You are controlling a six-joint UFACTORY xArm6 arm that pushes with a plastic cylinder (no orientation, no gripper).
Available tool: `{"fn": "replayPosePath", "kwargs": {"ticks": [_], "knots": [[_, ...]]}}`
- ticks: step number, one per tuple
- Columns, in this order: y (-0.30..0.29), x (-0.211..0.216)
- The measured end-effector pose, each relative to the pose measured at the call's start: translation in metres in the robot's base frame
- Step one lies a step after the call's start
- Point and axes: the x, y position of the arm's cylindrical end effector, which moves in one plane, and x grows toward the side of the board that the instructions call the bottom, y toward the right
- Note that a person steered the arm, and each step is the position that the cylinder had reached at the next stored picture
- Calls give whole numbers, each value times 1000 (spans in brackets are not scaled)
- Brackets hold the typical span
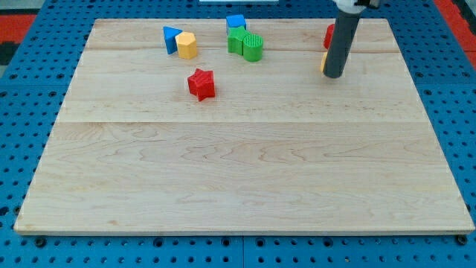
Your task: Move the red star to bottom right of green circle
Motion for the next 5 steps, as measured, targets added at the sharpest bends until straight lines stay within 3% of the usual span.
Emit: {"fn": "replayPosePath", "kwargs": {"ticks": [1,2,3,4,5], "knots": [[14,-29],[23,-28],[-9,37],[-86,104],[-217,117]]}}
